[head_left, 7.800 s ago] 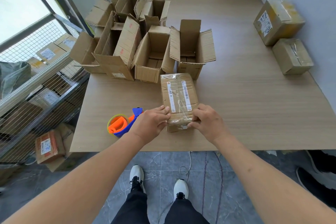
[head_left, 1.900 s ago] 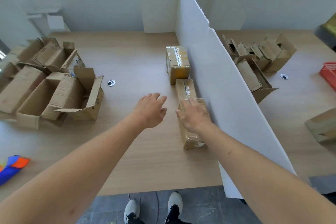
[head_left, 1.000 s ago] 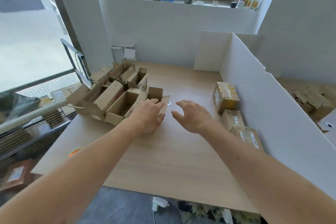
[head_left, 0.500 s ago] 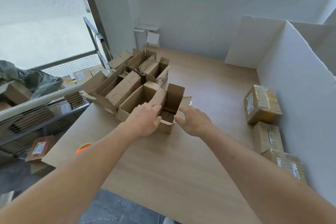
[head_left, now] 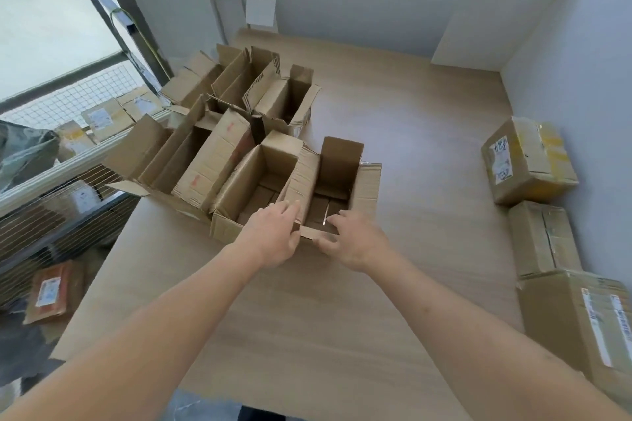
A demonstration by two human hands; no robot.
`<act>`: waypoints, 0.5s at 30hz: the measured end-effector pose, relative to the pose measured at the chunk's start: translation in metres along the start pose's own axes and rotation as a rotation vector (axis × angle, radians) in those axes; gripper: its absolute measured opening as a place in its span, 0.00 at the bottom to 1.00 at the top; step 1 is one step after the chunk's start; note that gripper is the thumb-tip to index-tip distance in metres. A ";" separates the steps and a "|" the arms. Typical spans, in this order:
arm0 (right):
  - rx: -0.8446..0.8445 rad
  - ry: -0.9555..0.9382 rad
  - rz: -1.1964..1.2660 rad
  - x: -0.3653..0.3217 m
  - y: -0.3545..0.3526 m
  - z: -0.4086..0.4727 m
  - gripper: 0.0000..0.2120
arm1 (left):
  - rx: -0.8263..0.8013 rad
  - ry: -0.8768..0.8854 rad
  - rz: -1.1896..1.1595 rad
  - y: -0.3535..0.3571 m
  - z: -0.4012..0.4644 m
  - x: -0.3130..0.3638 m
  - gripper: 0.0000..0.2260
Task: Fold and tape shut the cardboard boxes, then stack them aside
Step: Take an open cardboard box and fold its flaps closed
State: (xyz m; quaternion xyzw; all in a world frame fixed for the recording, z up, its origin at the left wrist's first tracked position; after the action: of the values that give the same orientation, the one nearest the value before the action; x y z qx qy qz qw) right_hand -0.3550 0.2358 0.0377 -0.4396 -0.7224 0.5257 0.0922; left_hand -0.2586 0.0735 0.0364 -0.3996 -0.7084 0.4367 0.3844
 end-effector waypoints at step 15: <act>-0.037 0.302 -0.181 -0.043 0.042 0.008 0.27 | 0.007 0.203 -0.030 0.021 0.017 -0.060 0.41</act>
State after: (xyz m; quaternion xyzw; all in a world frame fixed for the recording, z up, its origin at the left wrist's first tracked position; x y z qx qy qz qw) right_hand -0.3114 0.2016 0.0126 -0.4484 -0.7466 0.4298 0.2382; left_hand -0.2459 0.0200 0.0001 -0.4298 -0.6702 0.3907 0.4620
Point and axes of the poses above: each hand's wrist, its own z-axis towards the middle knuckle, its own y-axis out of the palm, x = y × z, the point moved 1 cm from there along z, towards the middle knuckle, and after that the axes turned 5 degrees about -y, right-handed, at the moved point
